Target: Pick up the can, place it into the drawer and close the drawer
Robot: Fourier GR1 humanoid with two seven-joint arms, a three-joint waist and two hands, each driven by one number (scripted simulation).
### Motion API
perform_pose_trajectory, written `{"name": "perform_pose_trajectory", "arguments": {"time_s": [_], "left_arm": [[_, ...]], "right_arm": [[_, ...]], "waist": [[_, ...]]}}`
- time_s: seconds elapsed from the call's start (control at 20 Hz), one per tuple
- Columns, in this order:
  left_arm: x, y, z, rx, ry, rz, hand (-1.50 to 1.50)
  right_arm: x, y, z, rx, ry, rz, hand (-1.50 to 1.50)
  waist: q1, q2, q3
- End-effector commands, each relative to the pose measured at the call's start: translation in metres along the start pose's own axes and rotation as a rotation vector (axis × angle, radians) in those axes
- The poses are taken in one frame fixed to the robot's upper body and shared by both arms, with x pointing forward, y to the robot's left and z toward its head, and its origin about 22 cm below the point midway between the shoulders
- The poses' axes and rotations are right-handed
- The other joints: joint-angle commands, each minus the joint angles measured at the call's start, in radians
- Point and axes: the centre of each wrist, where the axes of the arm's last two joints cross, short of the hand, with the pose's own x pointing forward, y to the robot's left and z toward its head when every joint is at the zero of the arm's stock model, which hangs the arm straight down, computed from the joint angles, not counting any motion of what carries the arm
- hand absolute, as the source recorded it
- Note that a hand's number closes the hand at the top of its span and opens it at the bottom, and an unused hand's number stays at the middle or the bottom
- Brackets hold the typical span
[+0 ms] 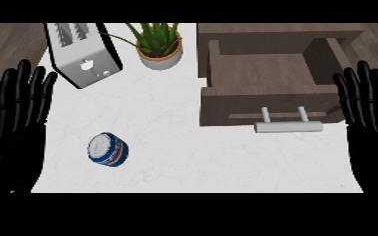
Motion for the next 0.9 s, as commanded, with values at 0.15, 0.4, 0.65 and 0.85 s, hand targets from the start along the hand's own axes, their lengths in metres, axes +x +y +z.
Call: {"name": "perform_pose_trajectory", "arguments": {"time_s": [0.15, 0.4, 0.65, 0.85], "left_arm": [[0.004, 0.014, 0.005, -0.339, -0.031, 0.209, -1.5], [-0.016, 0.049, 0.034, -0.479, 0.336, 0.141, -1.5], [0.011, 0.103, 0.032, -0.493, 0.357, 0.144, -1.5], [0.029, 0.115, 0.037, -0.494, 0.347, 0.126, -1.5]], "right_arm": [[0.004, 0.006, 0.008, 0.029, -0.005, -0.041, -1.5], [-0.017, -0.017, 0.027, -0.214, 0.282, 0.003, -1.5], [-0.024, -0.039, 0.039, -0.23, 0.306, 0.014, -1.5], [-0.001, -0.043, 0.062, -0.211, 0.307, 0.019, -1.5]], "waist": [[0.021, 0.019, 0.0], [0.019, 0.022, 0.0], [0.029, 0.02, 0.001], [0.024, 0.019, 0.001]]}}
